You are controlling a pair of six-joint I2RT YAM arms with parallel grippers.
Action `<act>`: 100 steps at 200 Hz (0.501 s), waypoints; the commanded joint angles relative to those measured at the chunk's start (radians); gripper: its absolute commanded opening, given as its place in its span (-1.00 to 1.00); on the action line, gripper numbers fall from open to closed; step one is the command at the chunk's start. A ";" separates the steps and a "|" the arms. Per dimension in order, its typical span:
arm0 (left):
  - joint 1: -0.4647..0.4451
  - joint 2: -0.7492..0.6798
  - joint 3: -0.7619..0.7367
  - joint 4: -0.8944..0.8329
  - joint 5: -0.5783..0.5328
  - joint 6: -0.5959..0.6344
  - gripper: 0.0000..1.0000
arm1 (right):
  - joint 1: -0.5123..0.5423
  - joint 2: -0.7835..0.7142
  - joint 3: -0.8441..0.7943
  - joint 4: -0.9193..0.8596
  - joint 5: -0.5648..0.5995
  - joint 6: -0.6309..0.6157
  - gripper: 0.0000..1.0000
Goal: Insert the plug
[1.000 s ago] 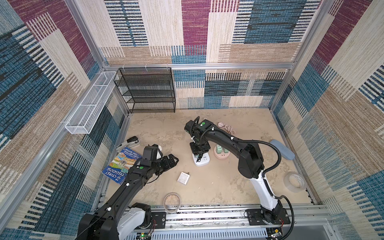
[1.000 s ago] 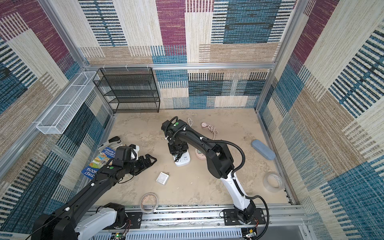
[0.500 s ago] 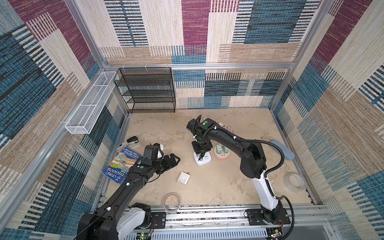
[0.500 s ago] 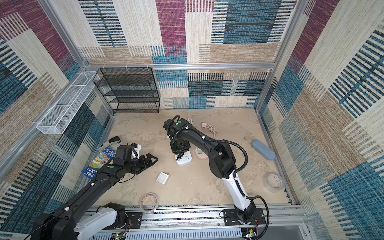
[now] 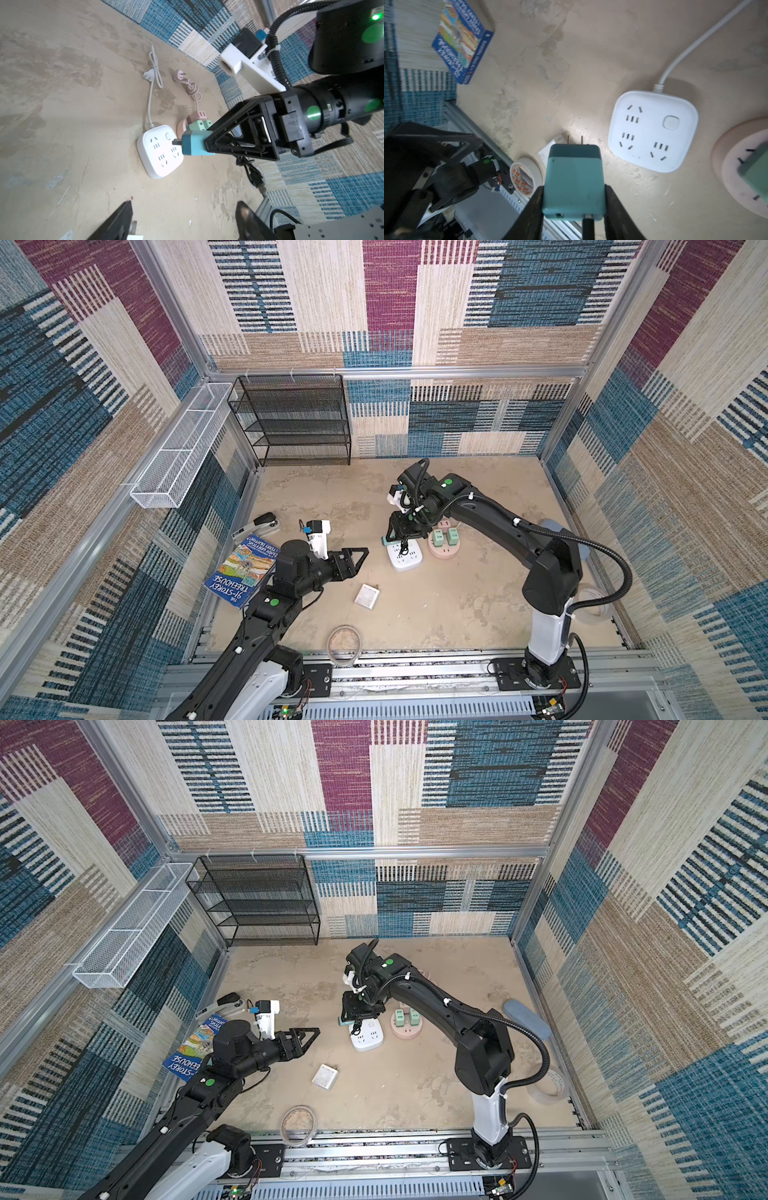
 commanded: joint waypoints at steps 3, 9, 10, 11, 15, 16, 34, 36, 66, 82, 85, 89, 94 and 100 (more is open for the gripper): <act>-0.034 0.010 0.003 0.102 0.013 0.063 0.65 | -0.022 -0.060 -0.056 0.160 -0.245 0.047 -1.00; -0.050 0.016 0.009 0.103 0.009 0.074 0.65 | -0.023 -0.071 -0.064 0.162 -0.267 0.050 -1.00; -0.053 0.017 0.010 0.103 0.008 0.076 0.65 | -0.023 -0.072 -0.064 0.162 -0.272 0.050 -1.00; -0.055 0.018 0.011 0.103 0.008 0.079 0.65 | -0.023 -0.074 -0.066 0.163 -0.274 0.050 -1.00; -0.063 0.022 0.015 0.102 0.005 0.089 0.66 | -0.024 -0.080 -0.071 0.164 -0.293 0.051 -1.00; -0.066 0.023 0.016 0.102 0.003 0.091 0.66 | -0.024 -0.080 -0.072 0.163 -0.297 0.051 -1.00; -0.114 0.034 0.030 0.103 -0.030 0.137 0.67 | -0.026 -0.104 -0.095 0.170 -0.357 0.053 -1.00; -0.118 0.035 0.032 0.103 -0.037 0.141 0.68 | -0.026 -0.105 -0.098 0.170 -0.363 0.053 -1.00; -0.171 0.050 0.056 0.103 -0.085 0.214 0.69 | -0.029 -0.133 -0.146 0.189 -0.460 0.057 -1.00; -0.179 0.058 0.064 0.102 -0.102 0.241 0.67 | -0.031 -0.146 -0.161 0.191 -0.499 0.056 -1.00; -0.180 0.057 0.065 0.103 -0.105 0.245 0.67 | -0.032 -0.148 -0.161 0.193 -0.509 0.057 -1.00; -0.180 0.057 0.065 0.103 -0.109 0.247 0.67 | -0.033 -0.153 -0.161 0.199 -0.527 0.059 -1.00; -0.181 0.054 0.065 0.103 -0.115 0.251 0.66 | -0.035 -0.159 -0.192 0.210 -0.554 0.063 -1.00; -0.181 0.051 0.066 0.103 -0.115 0.257 0.66 | -0.037 -0.167 -0.204 0.222 -0.576 0.073 -1.00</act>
